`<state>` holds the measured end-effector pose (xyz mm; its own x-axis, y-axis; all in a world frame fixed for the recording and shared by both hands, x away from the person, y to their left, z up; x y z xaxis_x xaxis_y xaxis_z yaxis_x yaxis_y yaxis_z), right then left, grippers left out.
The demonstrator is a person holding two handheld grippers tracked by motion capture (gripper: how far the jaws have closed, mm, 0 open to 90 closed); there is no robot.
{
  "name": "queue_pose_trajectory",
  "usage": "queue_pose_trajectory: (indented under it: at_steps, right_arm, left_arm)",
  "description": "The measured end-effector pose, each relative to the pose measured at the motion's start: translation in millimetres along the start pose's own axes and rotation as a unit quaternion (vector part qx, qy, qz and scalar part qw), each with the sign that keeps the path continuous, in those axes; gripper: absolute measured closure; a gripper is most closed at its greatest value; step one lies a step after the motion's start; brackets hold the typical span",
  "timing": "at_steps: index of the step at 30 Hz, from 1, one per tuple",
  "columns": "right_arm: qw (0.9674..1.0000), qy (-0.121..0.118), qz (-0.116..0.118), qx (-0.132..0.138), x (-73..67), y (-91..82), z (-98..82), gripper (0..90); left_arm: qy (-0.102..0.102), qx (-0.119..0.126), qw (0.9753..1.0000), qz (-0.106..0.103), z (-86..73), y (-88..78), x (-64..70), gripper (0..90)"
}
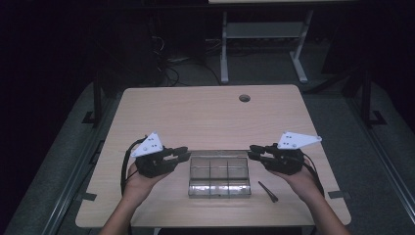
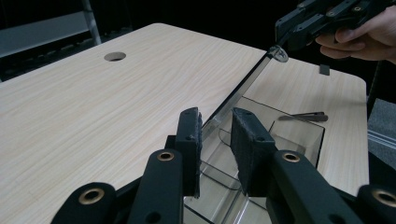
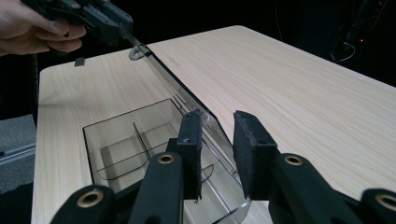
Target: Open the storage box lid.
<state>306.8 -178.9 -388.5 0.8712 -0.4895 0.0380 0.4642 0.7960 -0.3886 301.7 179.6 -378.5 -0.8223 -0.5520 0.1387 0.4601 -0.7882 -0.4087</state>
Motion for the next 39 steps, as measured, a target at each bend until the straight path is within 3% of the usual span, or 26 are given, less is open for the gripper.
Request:
queue_pose_trajectory:
  at_steps: [30,39]
  right_arm:
    - [0.9999,0.006,-0.004,0.013,16.7,11.0,8.2,73.7]
    - [0.9997,0.01,-0.003,0.023,23.6,15.1,8.1,73.7]
  left_arm:
    - [-0.007,0.011,0.9999,-0.004,13.0,12.5,-20.7,74.8]
    - [-0.003,0.003,1.0,-0.008,18.8,16.1,-26.0,74.8]
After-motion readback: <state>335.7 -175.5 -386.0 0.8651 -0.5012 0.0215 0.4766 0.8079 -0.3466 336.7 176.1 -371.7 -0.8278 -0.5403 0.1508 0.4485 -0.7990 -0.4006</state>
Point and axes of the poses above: each handheld gripper's, and its own axes: y roughly forward along the jaws, z roughly out of its top, x roughly to its right, the point moved 2 cm from there along y, roughly forward along the jaws, and after that the axes turned 6 degrees about -y, right-handed, at the moved point
